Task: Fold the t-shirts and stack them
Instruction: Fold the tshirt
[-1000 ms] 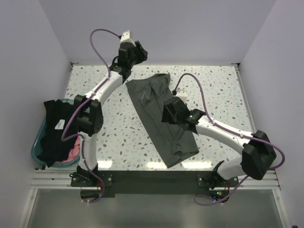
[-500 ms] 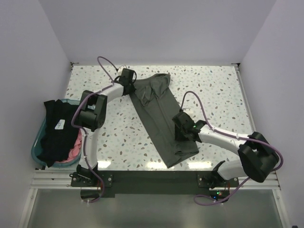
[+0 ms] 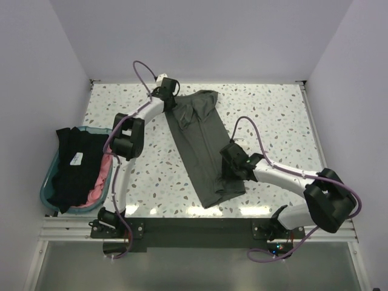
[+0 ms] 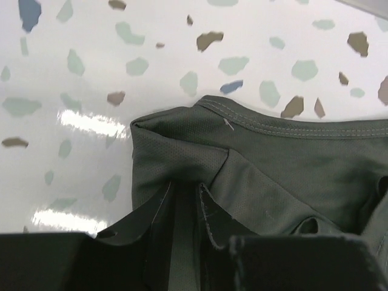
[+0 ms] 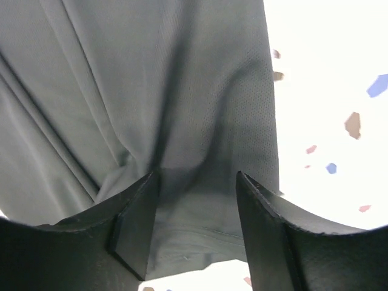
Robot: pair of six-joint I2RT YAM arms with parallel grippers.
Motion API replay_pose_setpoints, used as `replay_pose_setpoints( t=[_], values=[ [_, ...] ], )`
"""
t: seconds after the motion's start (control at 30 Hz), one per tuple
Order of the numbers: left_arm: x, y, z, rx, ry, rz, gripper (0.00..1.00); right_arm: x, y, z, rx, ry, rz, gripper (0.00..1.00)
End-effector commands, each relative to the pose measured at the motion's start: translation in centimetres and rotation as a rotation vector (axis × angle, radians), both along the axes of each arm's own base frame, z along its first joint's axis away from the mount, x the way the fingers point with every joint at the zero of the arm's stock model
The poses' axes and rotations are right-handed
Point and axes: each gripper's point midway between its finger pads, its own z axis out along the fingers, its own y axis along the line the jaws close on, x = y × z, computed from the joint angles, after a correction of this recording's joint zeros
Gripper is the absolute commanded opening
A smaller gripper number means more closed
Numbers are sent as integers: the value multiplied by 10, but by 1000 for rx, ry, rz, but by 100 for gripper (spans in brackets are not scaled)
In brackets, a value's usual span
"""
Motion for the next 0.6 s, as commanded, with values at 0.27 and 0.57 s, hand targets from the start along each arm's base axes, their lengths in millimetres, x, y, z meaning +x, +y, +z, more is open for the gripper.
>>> replay_pose_setpoints(
  t=[0.27, 0.57],
  values=[
    [91, 40, 39, -8, -187, -88, 60, 45, 50, 45, 80, -74, 55, 63],
    [89, 35, 164, -100, -413, -133, 73, 20, 27, 37, 26, -62, 59, 38]
  ],
)
